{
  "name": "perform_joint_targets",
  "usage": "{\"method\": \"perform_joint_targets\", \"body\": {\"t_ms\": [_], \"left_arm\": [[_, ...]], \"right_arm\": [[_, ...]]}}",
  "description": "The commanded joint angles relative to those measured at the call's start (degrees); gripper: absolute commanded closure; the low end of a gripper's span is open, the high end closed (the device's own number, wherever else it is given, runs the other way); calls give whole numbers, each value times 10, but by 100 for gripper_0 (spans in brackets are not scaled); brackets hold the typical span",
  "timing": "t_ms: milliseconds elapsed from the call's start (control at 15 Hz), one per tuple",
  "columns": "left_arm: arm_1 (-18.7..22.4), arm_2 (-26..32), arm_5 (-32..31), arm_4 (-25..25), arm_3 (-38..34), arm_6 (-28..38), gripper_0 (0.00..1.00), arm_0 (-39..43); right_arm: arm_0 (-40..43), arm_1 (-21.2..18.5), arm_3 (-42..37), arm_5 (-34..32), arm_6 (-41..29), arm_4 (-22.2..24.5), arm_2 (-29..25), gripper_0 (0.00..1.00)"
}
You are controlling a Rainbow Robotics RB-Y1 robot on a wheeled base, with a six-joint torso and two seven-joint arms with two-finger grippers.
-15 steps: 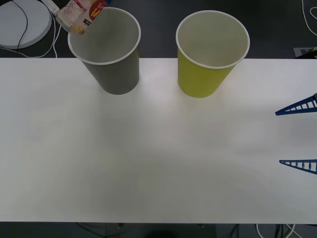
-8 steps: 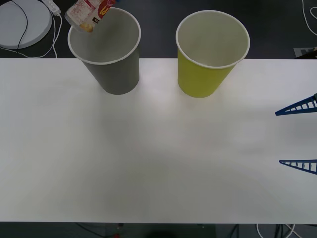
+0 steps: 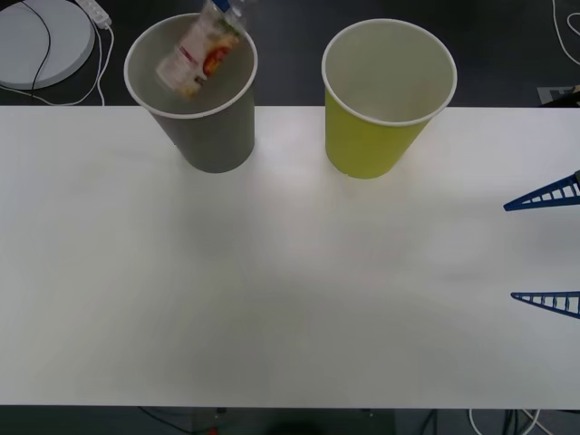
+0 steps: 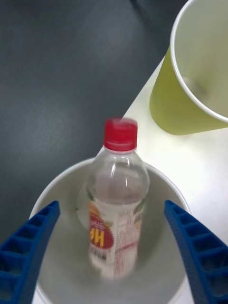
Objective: Put the can into the green bin and the plastic bottle into the gray bin
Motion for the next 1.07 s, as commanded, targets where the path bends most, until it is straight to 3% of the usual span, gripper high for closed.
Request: {"method": "perform_joint_targets", "body": {"t_ms": [67,867,1067], "left_arm": [[0,0,0,1,0,1,0,1],[3,0,-1,1,0,0,0,1],[18,-25,-3,26,-10,-6,0,1]], "right_arm": [[0,0,0,0,0,0,0,0],[0,0,0,0,0,0,0,0],[0,0,0,0,0,0,0,0]]}}
